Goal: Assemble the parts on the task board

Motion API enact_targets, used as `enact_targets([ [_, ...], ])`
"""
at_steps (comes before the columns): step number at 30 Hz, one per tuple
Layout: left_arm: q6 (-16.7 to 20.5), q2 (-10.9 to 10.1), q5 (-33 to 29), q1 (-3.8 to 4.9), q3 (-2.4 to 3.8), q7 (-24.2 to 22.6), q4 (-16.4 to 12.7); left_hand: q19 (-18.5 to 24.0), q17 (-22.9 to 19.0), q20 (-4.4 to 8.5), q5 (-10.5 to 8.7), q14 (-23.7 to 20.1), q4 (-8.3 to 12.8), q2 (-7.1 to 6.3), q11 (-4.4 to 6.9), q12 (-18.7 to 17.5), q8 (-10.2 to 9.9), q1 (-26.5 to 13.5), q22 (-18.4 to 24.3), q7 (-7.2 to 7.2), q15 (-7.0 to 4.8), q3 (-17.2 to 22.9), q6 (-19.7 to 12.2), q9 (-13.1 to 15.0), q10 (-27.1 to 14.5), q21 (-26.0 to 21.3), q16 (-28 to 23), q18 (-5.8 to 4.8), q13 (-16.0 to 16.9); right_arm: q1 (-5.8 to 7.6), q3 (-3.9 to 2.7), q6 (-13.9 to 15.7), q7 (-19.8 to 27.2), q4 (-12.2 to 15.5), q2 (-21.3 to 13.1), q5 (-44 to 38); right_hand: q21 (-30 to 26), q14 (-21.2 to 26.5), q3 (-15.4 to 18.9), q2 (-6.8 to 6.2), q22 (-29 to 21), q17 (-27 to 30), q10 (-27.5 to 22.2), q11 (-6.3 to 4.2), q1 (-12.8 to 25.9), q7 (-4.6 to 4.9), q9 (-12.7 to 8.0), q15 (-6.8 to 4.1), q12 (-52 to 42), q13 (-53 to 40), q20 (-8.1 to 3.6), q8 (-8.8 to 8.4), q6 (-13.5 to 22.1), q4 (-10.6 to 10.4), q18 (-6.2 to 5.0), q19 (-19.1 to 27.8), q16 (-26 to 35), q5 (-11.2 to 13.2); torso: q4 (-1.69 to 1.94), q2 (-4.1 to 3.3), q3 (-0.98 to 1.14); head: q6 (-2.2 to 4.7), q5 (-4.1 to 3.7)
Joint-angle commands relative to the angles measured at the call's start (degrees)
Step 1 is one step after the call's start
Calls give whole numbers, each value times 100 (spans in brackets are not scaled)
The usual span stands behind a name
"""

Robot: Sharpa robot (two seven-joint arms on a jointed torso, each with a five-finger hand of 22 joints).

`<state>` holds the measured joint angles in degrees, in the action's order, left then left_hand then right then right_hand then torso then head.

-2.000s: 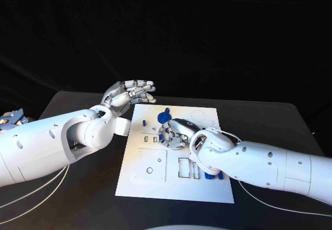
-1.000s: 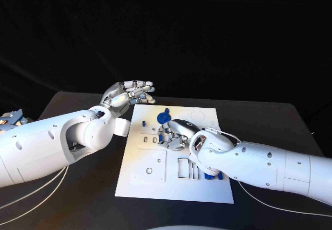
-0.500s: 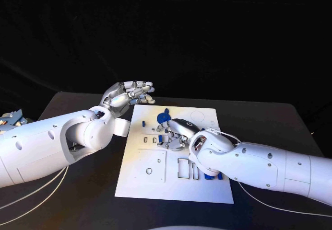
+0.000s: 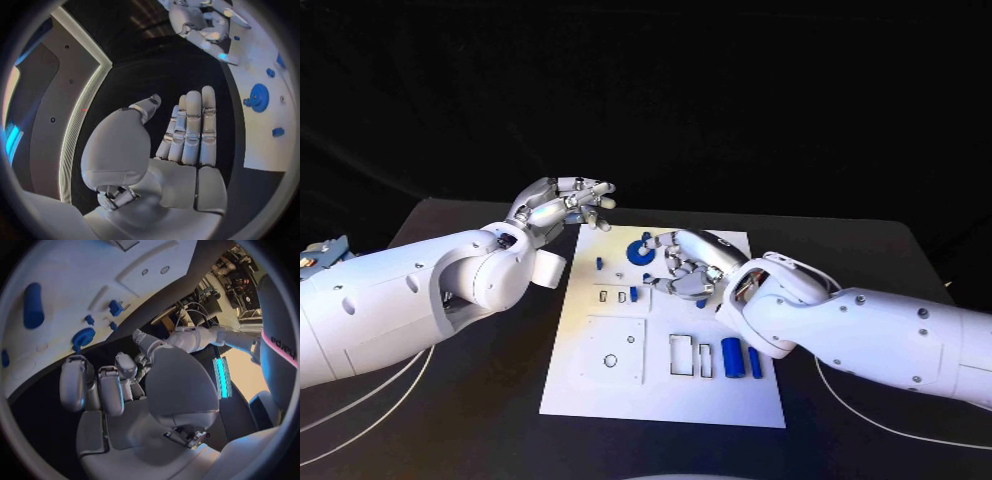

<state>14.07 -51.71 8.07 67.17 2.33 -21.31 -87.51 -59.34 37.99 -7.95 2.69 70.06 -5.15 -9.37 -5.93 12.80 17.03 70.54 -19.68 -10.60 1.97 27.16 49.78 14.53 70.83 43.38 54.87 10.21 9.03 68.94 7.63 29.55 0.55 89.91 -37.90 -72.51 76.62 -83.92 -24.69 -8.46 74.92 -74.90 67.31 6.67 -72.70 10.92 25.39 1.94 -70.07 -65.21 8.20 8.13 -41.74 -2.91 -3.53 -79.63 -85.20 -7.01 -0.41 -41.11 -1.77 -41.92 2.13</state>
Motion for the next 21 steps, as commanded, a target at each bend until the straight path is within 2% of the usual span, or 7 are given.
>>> enact_targets([
  [1,-360,86,887,5,0,700,197,-310,1327,158,35,673,-55,24,162,568,201,37,-189,144,-154,-121,210,115,282,366,1179,44,379,119,-9,-309,773,131,-258,1153,-190,-227,-22,10,102,-77,-118,-9,-31,69,23,12,92,112,-13,46,-87,1,-105,150,114,-46,-27,95,15,-25,53],
  [2,-493,110,1064,6,-1,882,266,-398,1845,221,38,887,-115,13,221,900,290,-5,-274,197,-203,-206,262,177,318,520,1583,38,629,156,-12,-338,834,178,-365,1330,-289,-198,-10,24,20,9,-168,-9,-3,69,21,9,130,159,-16,39,-73,-31,-128,215,165,19,-43,117,20,-36,68],
  [3,-621,132,1224,8,-1,1046,321,-494,2256,359,50,1025,-221,90,315,1890,493,98,-514,369,-345,-312,208,360,-203,922,2012,-1,1495,182,-14,-353,877,214,-450,1462,-368,-185,13,30,-44,51,-209,-8,36,70,22,8,157,197,-19,39,-68,-69,-145,263,194,76,-55,138,22,-50,72],
  [7,-1259,250,2032,30,0,1844,559,-470,3047,314,89,1272,-819,103,319,3342,839,-129,-883,311,-322,-630,34,694,-620,1370,2475,-11,2631,310,-23,-392,1040,312,-780,2102,-440,-186,73,54,-93,73,-217,-25,118,49,52,-8,146,211,-32,105,-149,-173,-153,276,226,65,-67,193,39,-75,111],
  [11,-1815,389,2538,135,0,2651,742,-1082,3901,402,14,1612,-1144,190,379,4877,1288,-106,-2294,400,-370,-840,-3,1080,-111,2316,2924,-192,4248,421,-26,-389,1124,315,-1021,2616,-459,-191,80,75,-104,76,-222,-37,116,36,68,-19,143,222,-42,141,-184,-201,-154,269,235,5,-83,245,72,-94,143],
  [16,-2791,592,2762,361,-1,3638,933,-1091,3770,437,15,1579,-1135,534,368,4226,1394,51,-2066,373,-376,-652,-266,1241,-749,2151,2829,-161,3471,501,-27,-348,1154,178,-1248,2934,-481,-189,80,84,-121,90,-233,-42,109,32,75,-24,149,236,-47,155,-193,-209,-158,275,245,-29,-68,280,96,-107,142],
  [21,-3386,896,3070,707,-127,4336,1197,-1785,3668,443,13,1531,-1154,522,347,4171,1530,-120,-3148,352,-364,-702,-402,1393,-857,2724,2744,-355,3392,540,-27,-292,1155,-10,-1386,3075,-493,-186,81,82,-131,101,-242,-43,109,32,75,-24,156,245,-48,156,-193,-209,-161,283,250,-34,-72,311,140,-145,190],
])
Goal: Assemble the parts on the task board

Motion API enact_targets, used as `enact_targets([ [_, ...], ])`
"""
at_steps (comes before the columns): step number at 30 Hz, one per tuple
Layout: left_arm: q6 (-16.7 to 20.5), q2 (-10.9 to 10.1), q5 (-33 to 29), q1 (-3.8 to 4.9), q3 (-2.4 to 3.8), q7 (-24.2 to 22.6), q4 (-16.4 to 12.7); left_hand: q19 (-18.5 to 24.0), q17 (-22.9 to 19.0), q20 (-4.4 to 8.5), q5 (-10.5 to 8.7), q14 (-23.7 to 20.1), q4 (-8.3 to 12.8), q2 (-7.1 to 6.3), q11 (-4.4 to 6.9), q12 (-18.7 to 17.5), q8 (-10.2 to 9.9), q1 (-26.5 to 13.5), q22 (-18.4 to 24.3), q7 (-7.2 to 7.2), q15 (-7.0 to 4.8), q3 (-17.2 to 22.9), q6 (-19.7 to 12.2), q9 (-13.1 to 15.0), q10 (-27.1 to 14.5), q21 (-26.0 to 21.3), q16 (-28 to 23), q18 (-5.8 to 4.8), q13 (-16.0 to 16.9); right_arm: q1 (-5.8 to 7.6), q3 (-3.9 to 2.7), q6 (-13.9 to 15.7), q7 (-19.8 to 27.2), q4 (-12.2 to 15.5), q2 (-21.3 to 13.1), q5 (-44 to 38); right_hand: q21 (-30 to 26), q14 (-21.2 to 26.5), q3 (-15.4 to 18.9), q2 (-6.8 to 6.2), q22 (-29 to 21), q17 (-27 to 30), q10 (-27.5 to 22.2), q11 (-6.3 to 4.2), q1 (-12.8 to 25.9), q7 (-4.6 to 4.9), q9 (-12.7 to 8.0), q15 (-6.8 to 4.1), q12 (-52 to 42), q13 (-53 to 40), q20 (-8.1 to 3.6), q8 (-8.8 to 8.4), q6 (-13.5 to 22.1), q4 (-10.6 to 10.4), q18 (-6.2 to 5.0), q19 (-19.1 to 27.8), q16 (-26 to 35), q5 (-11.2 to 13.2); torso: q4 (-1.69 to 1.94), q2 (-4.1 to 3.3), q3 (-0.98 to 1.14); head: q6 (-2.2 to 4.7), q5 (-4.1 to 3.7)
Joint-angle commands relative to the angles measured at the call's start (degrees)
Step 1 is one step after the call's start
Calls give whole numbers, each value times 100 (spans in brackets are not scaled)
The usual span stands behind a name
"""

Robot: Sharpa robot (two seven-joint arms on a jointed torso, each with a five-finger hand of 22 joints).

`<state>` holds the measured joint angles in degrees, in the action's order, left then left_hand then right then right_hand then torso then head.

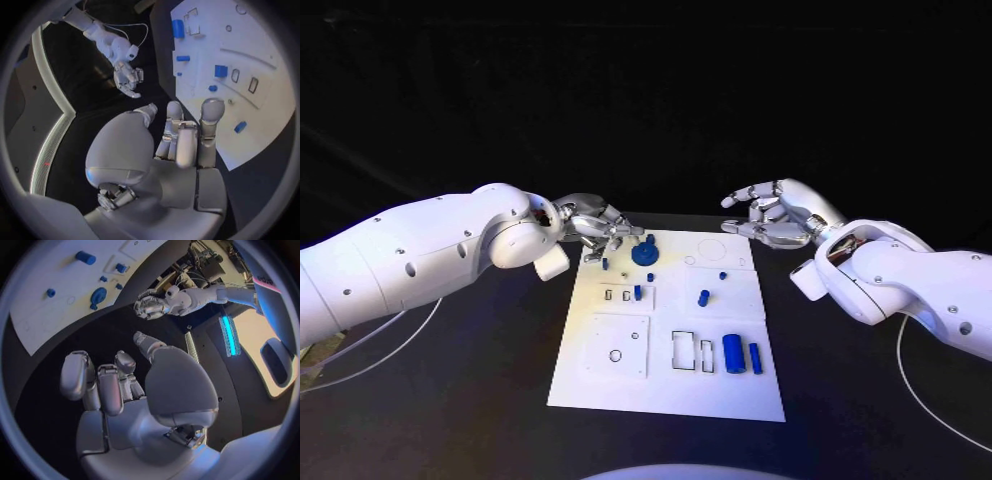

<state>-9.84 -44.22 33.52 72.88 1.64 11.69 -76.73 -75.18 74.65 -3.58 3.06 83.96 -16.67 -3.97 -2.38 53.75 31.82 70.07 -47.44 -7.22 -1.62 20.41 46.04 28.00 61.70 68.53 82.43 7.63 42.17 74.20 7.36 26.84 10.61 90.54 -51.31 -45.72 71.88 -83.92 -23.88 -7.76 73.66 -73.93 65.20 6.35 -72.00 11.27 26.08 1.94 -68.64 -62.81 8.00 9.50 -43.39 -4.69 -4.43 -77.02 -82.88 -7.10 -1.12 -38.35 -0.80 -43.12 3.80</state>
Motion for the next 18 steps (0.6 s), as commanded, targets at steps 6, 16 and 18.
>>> enact_targets([
  [6,-1089,440,989,333,-224,1402,297,-610,116,65,-25,198,-3,0,71,819,327,-248,-1346,104,-71,-86,49,238,603,761,35,-257,889,33,-1,-5,134,-161,-99,440,-34,-184,6,6,-15,15,-40,-14,31,-6,11,-28,18,16,-32,29,-29,-33,-73,24,27,-55,-4,42,73,-56,40],
  [16,-1156,805,1813,416,-329,1932,443,-693,135,119,-27,208,-18,-67,140,1208,668,-741,-1746,180,-126,-386,-6,529,765,1002,13,-317,1282,40,0,-3,66,-250,-112,453,-58,-180,17,-4,-33,33,-54,-17,33,-9,17,-31,28,32,-37,42,-33,-43,-77,31,41,-90,26,38,71,-94,60],
  [18,-1188,863,1853,419,-347,2008,483,-693,127,124,-27,205,-20,-73,143,1212,700,-812,-1773,188,-132,-460,-29,564,749,1019,3,-320,1278,40,1,1,52,-269,-108,451,-75,-177,24,-10,-47,44,-58,-17,41,-9,19,-32,31,38,-38,45,-33,-50,-81,40,48,-94,29,37,83,-110,64],
])
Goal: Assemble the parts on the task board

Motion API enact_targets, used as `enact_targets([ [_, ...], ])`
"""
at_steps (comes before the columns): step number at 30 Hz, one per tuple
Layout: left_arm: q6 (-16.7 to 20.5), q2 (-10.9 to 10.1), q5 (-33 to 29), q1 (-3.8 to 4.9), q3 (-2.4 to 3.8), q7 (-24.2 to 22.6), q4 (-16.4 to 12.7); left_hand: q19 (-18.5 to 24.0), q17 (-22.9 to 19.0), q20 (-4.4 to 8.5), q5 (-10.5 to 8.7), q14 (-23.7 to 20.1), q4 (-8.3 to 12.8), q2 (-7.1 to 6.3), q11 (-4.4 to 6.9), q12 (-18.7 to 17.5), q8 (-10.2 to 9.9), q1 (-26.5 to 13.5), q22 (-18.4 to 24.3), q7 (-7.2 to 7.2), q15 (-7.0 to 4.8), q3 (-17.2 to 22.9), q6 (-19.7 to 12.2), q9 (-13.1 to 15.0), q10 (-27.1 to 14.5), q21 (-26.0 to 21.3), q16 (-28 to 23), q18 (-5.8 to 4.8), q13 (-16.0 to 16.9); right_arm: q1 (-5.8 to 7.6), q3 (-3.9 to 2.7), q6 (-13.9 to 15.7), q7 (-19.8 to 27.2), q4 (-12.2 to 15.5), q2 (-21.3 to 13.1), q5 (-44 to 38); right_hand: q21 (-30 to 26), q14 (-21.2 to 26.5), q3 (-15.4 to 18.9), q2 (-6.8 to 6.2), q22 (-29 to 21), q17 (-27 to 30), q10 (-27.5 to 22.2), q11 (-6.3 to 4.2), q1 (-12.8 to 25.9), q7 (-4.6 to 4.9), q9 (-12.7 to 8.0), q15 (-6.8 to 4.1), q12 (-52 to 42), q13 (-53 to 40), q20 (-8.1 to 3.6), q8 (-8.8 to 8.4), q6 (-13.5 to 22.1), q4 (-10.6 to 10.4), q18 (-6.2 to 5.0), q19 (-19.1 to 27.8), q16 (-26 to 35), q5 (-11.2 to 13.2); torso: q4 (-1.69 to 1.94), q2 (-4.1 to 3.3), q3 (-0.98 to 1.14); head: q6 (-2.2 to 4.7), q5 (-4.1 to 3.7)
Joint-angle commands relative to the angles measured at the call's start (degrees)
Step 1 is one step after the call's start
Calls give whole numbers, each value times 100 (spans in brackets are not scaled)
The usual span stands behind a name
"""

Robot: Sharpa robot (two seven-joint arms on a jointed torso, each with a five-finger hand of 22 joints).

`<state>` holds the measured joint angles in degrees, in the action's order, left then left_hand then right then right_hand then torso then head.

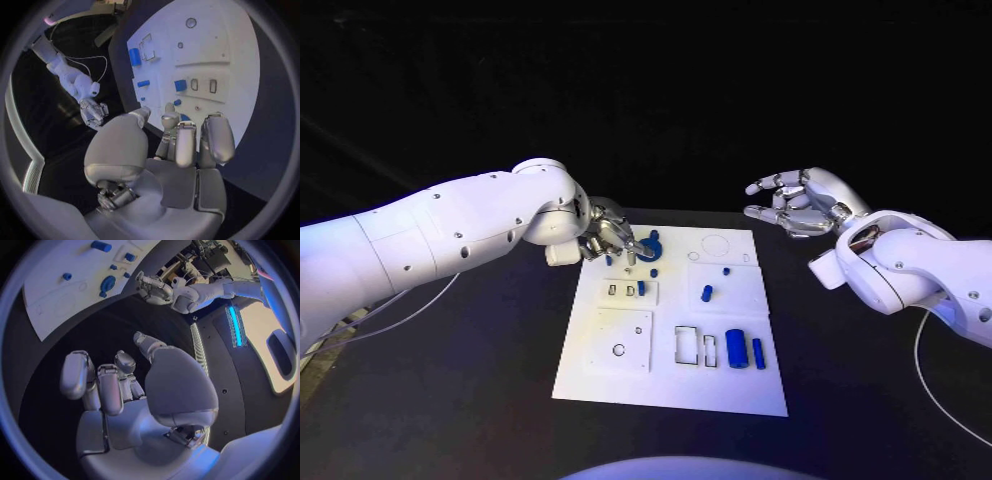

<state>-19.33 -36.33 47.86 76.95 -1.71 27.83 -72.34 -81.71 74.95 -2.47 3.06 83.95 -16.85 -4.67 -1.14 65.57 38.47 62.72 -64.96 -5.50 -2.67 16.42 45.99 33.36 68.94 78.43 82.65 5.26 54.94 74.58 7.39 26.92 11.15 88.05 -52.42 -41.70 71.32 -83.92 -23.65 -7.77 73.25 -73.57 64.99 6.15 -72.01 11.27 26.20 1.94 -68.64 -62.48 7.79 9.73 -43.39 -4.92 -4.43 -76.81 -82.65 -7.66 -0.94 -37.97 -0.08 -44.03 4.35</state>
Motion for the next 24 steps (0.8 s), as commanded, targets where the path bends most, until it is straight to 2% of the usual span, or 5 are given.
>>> enact_targets([
  [1,-266,106,435,14,-24,430,67,-39,91,13,-28,204,-1,-6,18,26,46,-101,-30,18,-29,-90,-34,40,14,35,-24,-85,-7,2,-2,-2,-7,-32,7,48,-34,-176,7,-15,-19,13,-47,3,46,-10,7,-32,38,15,-18,24,-32,-31,-85,28,29,-40,8,-1,12,-23,8],
  [6,-390,259,473,15,-71,545,193,-31,74,17,-28,194,-3,7,21,14,88,-214,-57,22,-32,-226,-77,91,-28,52,-44,-88,-34,1,-1,36,22,-98,32,96,-377,-80,38,-30,-298,307,-468,5,47,-10,15,-35,407,457,-26,36,32,-82,-161,229,209,-69,-11,-10,-5,-49,31],
  [12,-485,412,485,12,-115,635,348,-25,64,17,-28,189,-5,29,21,7,104,-266,-61,23,-31,-288,-98,112,-47,56,-54,-87,-46,0,2,92,177,-191,80,520,-2773,895,-125,-79,-2159,2640,-1433,12,-100,2,81,-37,2047,2189,-16,168,78,-204,-580,1531,1928,-98,-7,-9,-1,-78,31],
  [13,-486,427,487,11,-121,650,363,-24,58,17,-28,187,-5,35,21,5,107,-276,-63,23,-31,-303,-103,117,-52,57,-58,-88,-50,0,2,96,196,-202,85,587,-3096,1432,-186,-90,-2359,3494,-1554,45,-118,27,90,12,2343,2445,7,187,89,-228,-595,1729,2663,-113,-4,-9,1,-83,30],
  [24,-596,608,501,-12,-173,689,521,-16,42,13,-24,177,7,111,16,-17,114,-228,-71,18,-27,-310,-140,137,-89,62,-74,-88,-84,-9,8,206,626,-342,184,1470,-4998,2589,-309,-152,-3758,4581,-1975,403,-168,305,61,410,4014,4503,387,285,302,-176,-587,2401,4894,-462,-9,-17,10,-132,21],
])
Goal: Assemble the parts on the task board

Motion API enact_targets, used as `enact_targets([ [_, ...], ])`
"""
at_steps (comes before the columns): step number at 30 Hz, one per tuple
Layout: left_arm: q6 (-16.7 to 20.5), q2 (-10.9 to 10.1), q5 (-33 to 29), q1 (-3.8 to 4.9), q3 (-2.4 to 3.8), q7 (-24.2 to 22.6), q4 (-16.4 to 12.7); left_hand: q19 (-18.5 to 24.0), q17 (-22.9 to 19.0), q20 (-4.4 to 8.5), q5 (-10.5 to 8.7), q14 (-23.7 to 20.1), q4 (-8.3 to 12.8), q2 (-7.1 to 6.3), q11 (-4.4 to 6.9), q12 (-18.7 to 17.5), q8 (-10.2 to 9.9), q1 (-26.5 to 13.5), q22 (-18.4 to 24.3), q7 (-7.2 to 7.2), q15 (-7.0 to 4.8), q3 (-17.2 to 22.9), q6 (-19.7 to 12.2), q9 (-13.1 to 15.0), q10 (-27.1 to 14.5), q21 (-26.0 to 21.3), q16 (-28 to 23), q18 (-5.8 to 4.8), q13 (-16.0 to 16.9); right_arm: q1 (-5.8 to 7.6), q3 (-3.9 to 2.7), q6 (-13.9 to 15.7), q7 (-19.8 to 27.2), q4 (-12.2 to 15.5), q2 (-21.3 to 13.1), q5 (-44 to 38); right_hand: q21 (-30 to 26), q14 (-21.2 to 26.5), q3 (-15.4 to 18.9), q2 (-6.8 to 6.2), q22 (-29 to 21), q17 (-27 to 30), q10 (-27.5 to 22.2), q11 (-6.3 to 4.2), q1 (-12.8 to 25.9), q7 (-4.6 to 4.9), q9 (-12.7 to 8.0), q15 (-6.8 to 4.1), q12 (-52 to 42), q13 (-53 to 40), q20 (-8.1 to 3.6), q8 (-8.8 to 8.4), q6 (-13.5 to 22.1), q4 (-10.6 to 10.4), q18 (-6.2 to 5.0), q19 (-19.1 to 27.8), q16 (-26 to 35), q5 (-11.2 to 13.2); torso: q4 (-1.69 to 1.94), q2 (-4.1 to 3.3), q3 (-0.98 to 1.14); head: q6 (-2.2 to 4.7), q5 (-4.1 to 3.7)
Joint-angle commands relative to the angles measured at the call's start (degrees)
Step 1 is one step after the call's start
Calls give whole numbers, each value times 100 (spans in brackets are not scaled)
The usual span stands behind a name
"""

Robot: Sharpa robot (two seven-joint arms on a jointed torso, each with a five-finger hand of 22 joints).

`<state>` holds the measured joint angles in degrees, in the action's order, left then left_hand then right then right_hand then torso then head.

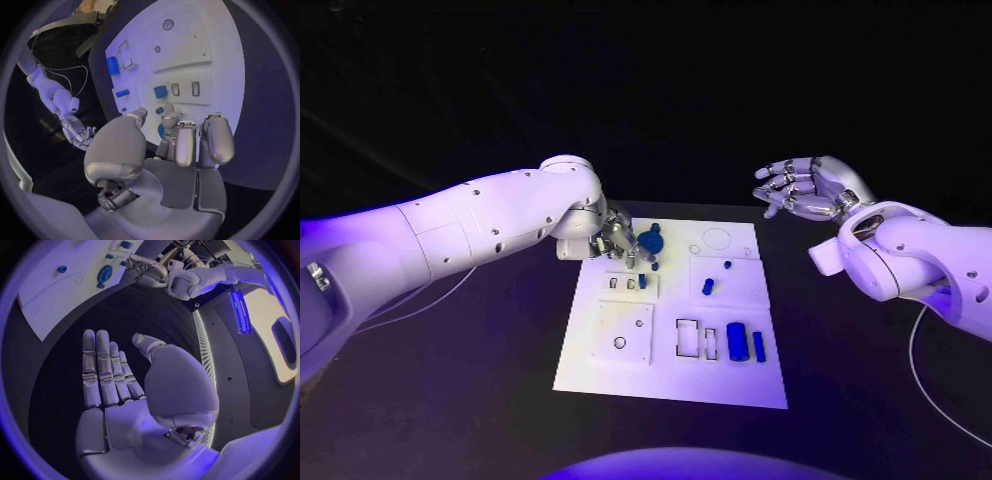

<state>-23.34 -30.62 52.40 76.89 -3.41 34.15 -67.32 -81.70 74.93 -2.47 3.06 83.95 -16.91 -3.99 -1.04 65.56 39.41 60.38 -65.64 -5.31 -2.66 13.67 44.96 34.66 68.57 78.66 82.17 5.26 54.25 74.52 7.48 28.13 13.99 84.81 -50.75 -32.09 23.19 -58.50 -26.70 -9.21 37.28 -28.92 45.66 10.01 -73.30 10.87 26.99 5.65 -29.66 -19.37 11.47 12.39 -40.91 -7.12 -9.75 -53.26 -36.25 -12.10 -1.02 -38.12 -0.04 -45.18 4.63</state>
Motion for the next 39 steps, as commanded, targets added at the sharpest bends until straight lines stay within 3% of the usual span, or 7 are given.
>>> enact_targets([
  [1,-213,48,47,-10,-5,55,24,-16,43,13,-24,177,13,43,7,-17,20,5,-3,-1,-27,-36,-37,7,-52,40,-26,-88,-14,-4,-1,87,383,-31,26,583,-294,15,18,-3,-275,178,-28,25,-36,352,-29,42,169,324,43,25,62,66,-57,18,404,-20,-4,-4,8,-21,-12],
  [7,-342,88,48,-42,-14,77,47,-12,40,10,-23,175,19,72,4,-36,24,49,-9,-4,-25,-33,-52,16,-77,43,-31,-89,-44,-10,0,94,505,-95,74,860,-559,-29,84,61,-564,336,1,56,-2,382,-68,82,268,645,82,44,81,87,-61,-63,785,-38,-1,9,1,-54,-3],
  [17,-457,126,37,-93,-22,83,75,-5,36,3,-23,171,23,130,-2,-42,31,148,-18,-11,-19,-7,-76,34,-95,49,-40,-89,-57,-22,1,90,530,-127,113,986,-612,-53,108,72,-630,361,-1,67,3,395,-81,90,281,722,87,46,95,97,-59,-96,856,-44,14,11,-4,-96,-5],
  [28,-500,179,-1,-141,-25,71,138,4,23,-2,-23,165,31,123,-7,-52,31,234,-14,-17,-14,8,-97,43,-114,49,-53,-87,-74,-31,3,77,515,-144,132,1007,-615,-54,110,73,-634,363,-1,68,4,397,-82,91,281,727,88,46,96,97,-59,-98,861,-44,2,9,-9,-130,-21],
  [39,-424,202,-53,-171,-25,84,163,6,22,-9,-23,162,30,155,-13,-53,31,313,-30,-23,-9,43,-111,51,-125,57,-58,-89,-81,-44,4,112,466,-160,156,1006,-642,-65,118,89,-667,373,-4,73,5,402,-88,95,285,765,91,50,101,101,-57,-112,893,-56,12,12,3,-141,-48],
])
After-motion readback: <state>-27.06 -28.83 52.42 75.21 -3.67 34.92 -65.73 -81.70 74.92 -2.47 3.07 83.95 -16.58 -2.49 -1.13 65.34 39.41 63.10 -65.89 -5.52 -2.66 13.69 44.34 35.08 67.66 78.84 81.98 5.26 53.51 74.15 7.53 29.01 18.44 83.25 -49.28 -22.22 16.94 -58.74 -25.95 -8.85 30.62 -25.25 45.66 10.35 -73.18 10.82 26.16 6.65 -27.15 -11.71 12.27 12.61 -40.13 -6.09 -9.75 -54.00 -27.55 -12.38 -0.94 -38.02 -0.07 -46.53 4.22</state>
